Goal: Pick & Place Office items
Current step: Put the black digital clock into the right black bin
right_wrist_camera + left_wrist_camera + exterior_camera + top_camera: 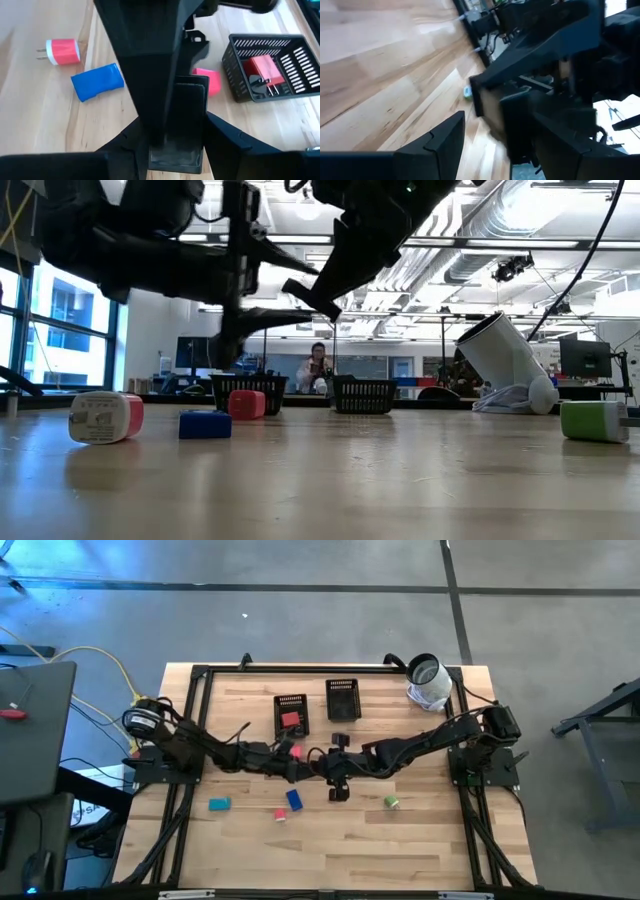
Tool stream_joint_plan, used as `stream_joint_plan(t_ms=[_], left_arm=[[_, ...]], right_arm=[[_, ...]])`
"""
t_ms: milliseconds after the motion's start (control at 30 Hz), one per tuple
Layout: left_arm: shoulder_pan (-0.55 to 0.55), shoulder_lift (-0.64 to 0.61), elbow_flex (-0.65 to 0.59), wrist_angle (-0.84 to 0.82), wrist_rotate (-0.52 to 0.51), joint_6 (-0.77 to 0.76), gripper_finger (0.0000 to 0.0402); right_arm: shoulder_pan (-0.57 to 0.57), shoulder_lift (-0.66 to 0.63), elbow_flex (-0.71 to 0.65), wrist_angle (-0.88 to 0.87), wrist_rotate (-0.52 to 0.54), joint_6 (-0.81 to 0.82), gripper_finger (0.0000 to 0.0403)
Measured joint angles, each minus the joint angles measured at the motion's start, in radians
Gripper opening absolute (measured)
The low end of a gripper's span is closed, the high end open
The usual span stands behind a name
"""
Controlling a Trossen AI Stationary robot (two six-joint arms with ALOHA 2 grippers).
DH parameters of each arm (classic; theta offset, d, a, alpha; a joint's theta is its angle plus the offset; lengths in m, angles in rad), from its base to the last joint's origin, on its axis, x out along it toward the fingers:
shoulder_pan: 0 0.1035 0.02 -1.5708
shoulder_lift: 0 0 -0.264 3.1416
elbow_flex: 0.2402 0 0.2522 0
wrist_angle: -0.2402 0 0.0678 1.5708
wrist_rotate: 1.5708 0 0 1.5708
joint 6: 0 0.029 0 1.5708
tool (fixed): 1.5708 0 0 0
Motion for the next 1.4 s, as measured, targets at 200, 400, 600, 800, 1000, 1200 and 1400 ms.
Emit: stream_joint_plan(t_ms=[200, 400, 600, 800, 1000, 1200, 1400], left_arm=[[0.027, 0.001, 0.01, 0.036, 0.052, 0.009, 0.0213], [0.022, 0.001, 0.01, 0.041, 0.052, 0.006, 0.0213], [0.022, 0.001, 0.01, 0.041, 0.052, -0.006, 0.0213], [0.022, 0.001, 0.01, 0.039, 0.052, -0.02, 0.0198], [0.022, 0.001, 0.009, 0.032, 0.051, -0.024, 0.0147], [0.023, 0.001, 0.008, 0.021, 0.05, -0.029, 0.0081], [0.036, 0.001, 0.008, 0.011, 0.054, -0.028, 0.0049]], right_arm=[[0.002, 0.0, 0.002, -0.019, -0.003, 0.006, 0.0138], [0.0, 0.0, 0.002, -0.02, -0.005, 0.006, 0.0138], [-0.001, 0.0, 0.002, -0.021, -0.007, 0.006, 0.0138], [-0.001, 0.0, 0.002, -0.024, -0.007, 0.006, 0.0138], [-0.005, 0.0, 0.002, -0.024, -0.014, 0.01, 0.0138], [-0.005, 0.0, 0.002, -0.025, -0.012, 0.01, 0.0138], [-0.005, 0.0, 0.001, -0.026, -0.006, 0.007, 0.0137]])
